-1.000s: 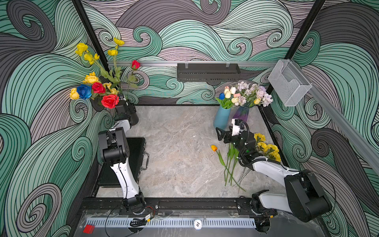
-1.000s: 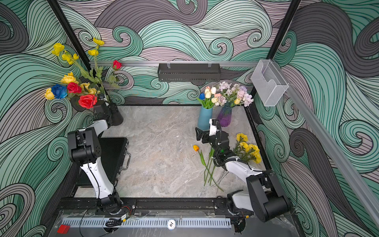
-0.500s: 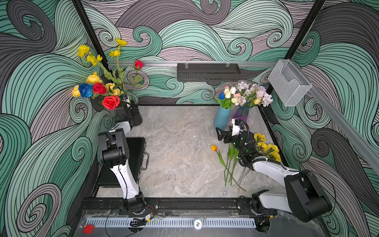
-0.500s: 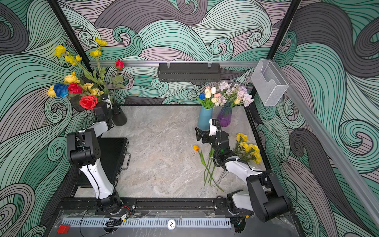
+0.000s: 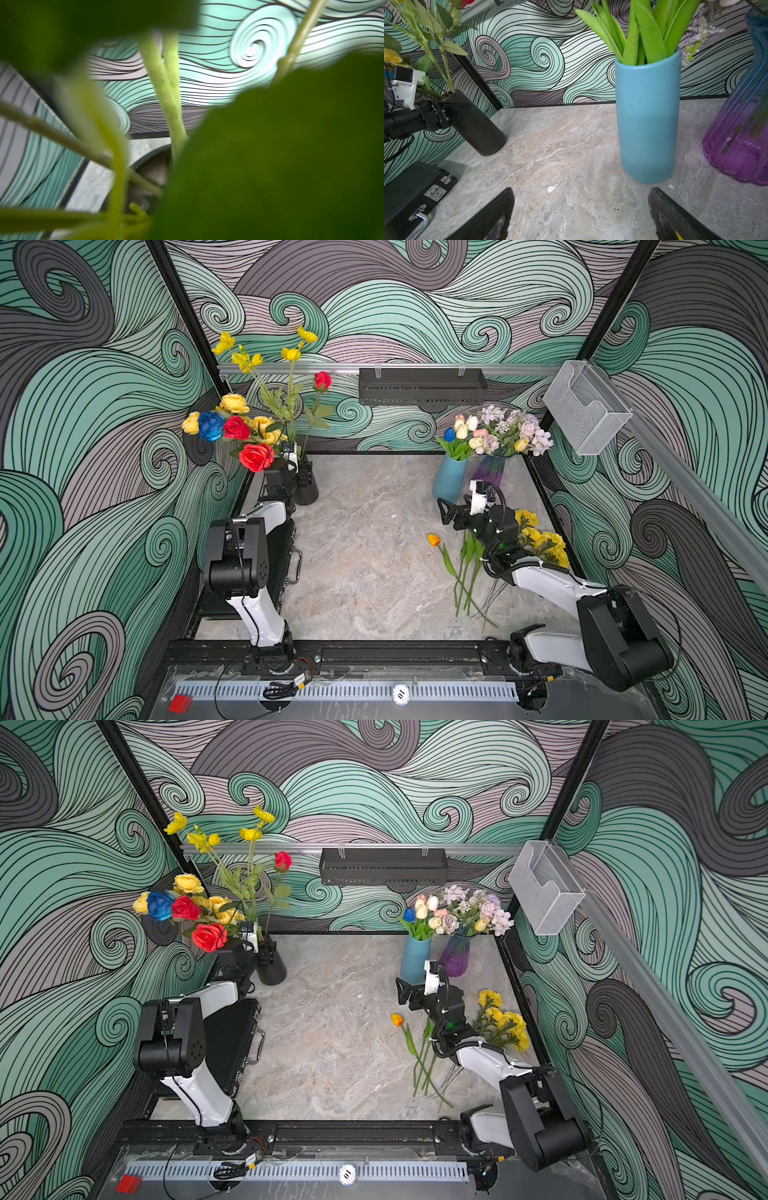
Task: Pick out yellow flowers from the vase
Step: Move the vase to the center of the board.
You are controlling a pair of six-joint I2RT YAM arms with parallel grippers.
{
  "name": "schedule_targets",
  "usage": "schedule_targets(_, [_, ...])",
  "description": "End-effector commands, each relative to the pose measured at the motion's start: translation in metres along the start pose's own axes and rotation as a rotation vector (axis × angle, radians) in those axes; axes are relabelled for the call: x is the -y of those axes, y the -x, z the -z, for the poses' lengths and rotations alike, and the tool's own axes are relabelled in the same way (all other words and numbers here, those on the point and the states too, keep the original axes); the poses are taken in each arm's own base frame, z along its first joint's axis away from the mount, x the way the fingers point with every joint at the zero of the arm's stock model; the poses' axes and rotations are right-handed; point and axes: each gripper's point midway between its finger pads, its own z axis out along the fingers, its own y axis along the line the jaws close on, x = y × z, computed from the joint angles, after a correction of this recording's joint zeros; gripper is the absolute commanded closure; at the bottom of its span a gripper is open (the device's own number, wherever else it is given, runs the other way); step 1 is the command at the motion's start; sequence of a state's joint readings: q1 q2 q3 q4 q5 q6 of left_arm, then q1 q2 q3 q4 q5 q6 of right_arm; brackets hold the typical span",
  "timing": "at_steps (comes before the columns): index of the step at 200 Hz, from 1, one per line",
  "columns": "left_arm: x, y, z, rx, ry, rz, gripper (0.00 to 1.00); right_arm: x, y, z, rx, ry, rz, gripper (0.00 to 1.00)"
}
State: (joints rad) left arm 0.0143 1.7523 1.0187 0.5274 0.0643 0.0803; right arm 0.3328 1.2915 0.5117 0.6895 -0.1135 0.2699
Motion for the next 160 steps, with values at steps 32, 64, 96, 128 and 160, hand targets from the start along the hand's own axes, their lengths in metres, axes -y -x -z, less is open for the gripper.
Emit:
schedule_targets(32, [0.066, 0.022, 0.027, 0.086, -0.13, -0.018, 0.58, -0.009, 0.014, 0.005, 0.035, 0.026, 0.008, 0.0])
schedule_targets(64, [0.102, 0.018, 0.037, 0.085, -0.224, -0.049, 0.58, -0.009, 0.015, 0.004, 0.036, 0.027, 0.008, 0.0])
schedule_targets(96, [0.147, 0.014, 0.041, 0.088, -0.351, -0.096, 0.58, -0.012, 0.018, 0.005, 0.038, 0.033, 0.009, 0.01])
schedule_targets(128, [0.188, 0.016, 0.041, 0.102, -0.48, -0.121, 0.58, -0.017, 0.017, 0.007, 0.026, 0.041, 0.01, 0.01])
schedule_targets(160, [0.225, 0.018, 0.041, 0.12, -0.59, -0.161, 0.58, -0.021, 0.016, 0.012, 0.011, 0.041, 0.026, 0.01])
